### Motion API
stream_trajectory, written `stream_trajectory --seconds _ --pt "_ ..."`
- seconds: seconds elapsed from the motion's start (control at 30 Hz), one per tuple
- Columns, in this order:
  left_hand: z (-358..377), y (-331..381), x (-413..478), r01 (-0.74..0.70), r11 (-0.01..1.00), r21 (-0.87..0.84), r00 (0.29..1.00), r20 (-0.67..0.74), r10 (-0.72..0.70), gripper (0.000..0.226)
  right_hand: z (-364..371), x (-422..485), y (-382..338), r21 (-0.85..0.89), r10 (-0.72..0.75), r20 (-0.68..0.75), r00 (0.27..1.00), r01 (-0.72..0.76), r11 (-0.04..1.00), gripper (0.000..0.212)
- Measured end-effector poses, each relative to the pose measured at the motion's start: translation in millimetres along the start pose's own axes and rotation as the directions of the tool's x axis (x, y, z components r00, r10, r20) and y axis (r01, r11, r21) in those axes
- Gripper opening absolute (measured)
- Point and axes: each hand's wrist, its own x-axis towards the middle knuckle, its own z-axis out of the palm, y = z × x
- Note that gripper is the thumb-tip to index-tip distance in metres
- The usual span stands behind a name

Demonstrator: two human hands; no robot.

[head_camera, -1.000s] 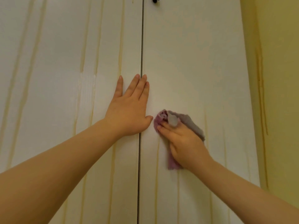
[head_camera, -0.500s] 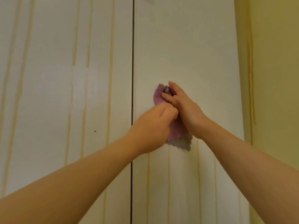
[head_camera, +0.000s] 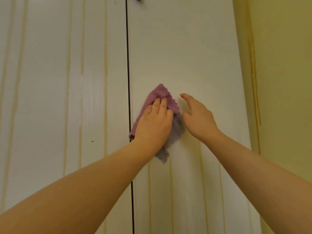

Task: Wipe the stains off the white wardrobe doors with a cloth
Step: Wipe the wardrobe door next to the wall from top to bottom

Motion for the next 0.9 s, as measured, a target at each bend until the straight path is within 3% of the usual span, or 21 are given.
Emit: stream_trajectory --seconds 0.07,0.17,0.33,0.4,0.5,0.57,0.67,0.73,0.83,0.9 --pt "6.2 11.1 -7.8 0.108 0.989 -0.105 0.986 0.139 -0.093 0.057 3.7 -7.4 5.2 -0.061 -0.002 -0.015 1.0 0.001 0.998 0.056" --pt "8.2 7.5 -18.6 0.073 0.996 -0.046 0.992 0.107 -0.068 0.077 4.4 -15.3 18.2 -0.122 -0.015 -0.041 0.999 0.01 0.992 0.056" --pt "15.9 -18.2 5.0 0.073 0.997 -0.007 0.997 -0.016 -0.073 0.061 1.7 -21.0 39.2 -0.142 0.025 -0.085 0.996 -0.037 0.989 0.054" --pt "22.4 -6.8 -12.2 -0.088 0.996 -0.03 0.996 0.023 0.089 0.058 2.5 -24.3 42.8 -0.148 0.042 -0.065 0.997 -0.052 0.988 0.054" --pt "28.9 -0.3 -41.7 -0.409 0.908 -0.088 0.909 0.041 0.414 0.053 1.8 -31.5 46.5 -0.158 0.045 -0.025 0.999 -0.048 0.986 0.054" --pt "26.6 -11.9 -29.8 -0.365 0.93 -0.053 0.931 -0.008 0.365 0.05 -2.6 -36.0 48.3 -0.158 0.039 -0.024 0.999 -0.043 0.987 0.054" --pt "22.5 -20.4 -11.7 -0.114 0.993 -0.011 0.993 -0.027 0.114 0.053 -8.5 -44.4 51.5 -0.163 0.044 -0.042 0.998 -0.05 0.985 0.053" --pt "28.7 -8.6 -25.1 -0.196 0.98 -0.023 0.98 -0.031 0.195 0.054 -10.5 -49.9 54.4 -0.182 0.037 -0.026 0.999 -0.041 0.982 0.053" --pt "25.4 -9.1 -38.7 -0.488 0.871 -0.061 0.872 0.014 0.489 0.049 -10.6 -59.3 60.2 -0.214 0.027 0.008 1.0 -0.025 0.977 0.053" --pt "21.1 -20.2 -18.7 -0.407 0.913 0.0 0.913 -0.017 0.407 0.049 -12.6 -62.4 62.7 -0.227 0.044 0.007 0.999 -0.042 0.973 0.053"
